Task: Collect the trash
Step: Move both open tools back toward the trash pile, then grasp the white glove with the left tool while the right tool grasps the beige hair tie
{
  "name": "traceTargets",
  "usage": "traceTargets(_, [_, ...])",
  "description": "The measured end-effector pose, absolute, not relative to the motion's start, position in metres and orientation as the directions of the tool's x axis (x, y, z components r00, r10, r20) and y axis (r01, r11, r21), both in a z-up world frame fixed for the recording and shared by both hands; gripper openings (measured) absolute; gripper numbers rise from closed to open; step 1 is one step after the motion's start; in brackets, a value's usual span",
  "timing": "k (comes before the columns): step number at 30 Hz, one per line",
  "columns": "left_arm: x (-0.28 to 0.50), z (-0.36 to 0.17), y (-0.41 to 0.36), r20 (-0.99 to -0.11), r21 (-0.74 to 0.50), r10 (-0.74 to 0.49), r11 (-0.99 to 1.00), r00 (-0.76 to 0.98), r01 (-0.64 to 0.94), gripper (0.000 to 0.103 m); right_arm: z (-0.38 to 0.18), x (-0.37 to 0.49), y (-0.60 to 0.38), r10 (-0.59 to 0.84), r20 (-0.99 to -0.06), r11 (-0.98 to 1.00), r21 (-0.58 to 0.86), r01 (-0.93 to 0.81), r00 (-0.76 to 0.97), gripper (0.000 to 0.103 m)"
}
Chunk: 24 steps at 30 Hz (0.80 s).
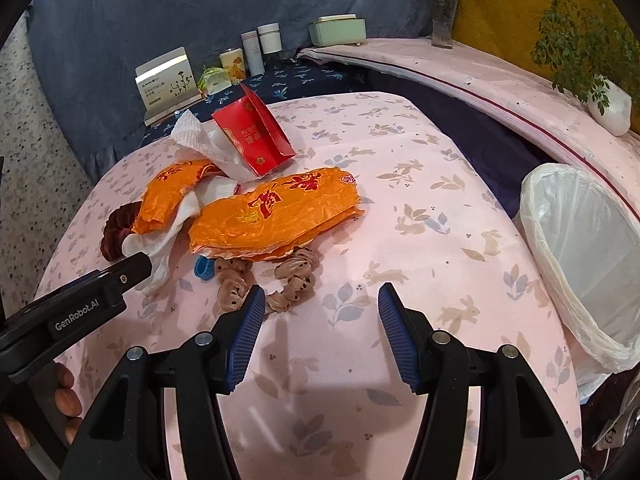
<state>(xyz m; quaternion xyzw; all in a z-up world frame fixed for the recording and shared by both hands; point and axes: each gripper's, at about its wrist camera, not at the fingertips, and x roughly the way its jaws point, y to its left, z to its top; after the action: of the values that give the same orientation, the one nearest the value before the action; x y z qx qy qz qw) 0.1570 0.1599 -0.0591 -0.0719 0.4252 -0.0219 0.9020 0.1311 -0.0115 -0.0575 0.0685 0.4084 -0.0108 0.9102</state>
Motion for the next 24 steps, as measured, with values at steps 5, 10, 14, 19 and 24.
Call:
traceTargets(5, [0.164,-0.064,0.161,-0.768,-0.163,-0.118,0.987,0.63,-0.014,0.069,-0.065,0.144,-0.005,0.037,-0.756,0.991,0.112,0.074,0.653,0.057])
traceTargets(10, [0.171,-0.069,0.156,-0.77,-0.186,-0.158,0.982,0.618,0.02,0.069,-0.071,0.154,-0.002,0.039,-0.763,0.99,0.115,0.076,0.645,0.057])
traceTargets(14, [0.177,-0.072,0.152,-0.775,-0.186,-0.16,0.982,0.611,0.021,0.073,-0.077,0.159,-0.002,0.038,-0.771,0.99,0.115,0.08,0.635,0.056])
traceTargets(19, [0.184,-0.075,0.152,-0.779,-0.221,-0.189,0.975,0.598,0.021,0.062,-0.08,0.161,-0.003,0.038,-0.775,0.99,0.114,0.081,0.631,0.044])
traceTargets(24, [0.184,-0.077,0.148,-0.787,-0.24,-0.222,0.97,0.575,0.046,0.026,-0.081,0.161,-0.004,0.039,-0.778,0.99,0.114,0.079,0.627,0.021])
